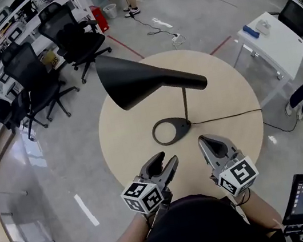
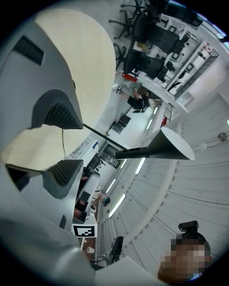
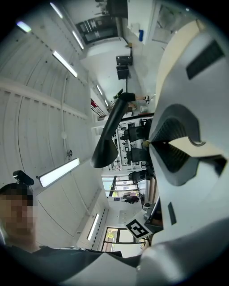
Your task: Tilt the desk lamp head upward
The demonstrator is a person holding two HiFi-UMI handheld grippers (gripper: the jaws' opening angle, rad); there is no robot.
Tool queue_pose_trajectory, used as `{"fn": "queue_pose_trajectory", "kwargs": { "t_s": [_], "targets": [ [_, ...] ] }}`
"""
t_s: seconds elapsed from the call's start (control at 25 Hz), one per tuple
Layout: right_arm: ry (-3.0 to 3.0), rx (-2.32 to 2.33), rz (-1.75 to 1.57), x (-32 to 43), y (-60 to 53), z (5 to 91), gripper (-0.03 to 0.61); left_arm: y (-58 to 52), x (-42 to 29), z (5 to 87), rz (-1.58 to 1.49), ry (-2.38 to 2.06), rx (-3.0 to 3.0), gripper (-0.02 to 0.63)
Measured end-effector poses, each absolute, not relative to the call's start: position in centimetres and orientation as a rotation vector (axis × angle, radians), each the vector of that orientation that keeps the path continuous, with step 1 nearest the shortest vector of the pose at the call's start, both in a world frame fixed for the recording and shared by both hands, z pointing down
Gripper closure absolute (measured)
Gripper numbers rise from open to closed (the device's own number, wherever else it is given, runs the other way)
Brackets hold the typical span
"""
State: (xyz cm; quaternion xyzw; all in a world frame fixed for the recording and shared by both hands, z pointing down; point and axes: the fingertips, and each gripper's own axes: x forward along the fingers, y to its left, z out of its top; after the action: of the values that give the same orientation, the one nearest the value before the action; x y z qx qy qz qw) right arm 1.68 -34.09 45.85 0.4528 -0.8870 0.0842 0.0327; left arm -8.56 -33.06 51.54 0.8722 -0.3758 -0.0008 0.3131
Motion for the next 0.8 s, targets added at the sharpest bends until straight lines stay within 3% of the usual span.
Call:
{"fn": "queue_pose_trajectory", "kwargs": {
  "t_s": [0.8],
  "targets": [
    [-2.755, 1.372, 0.276, 1.2, -33.8, 45.9, 0.574, -32.7, -8.4, 51.8, 0.009, -0.971, 2.284, 0.393]
  ]
}}
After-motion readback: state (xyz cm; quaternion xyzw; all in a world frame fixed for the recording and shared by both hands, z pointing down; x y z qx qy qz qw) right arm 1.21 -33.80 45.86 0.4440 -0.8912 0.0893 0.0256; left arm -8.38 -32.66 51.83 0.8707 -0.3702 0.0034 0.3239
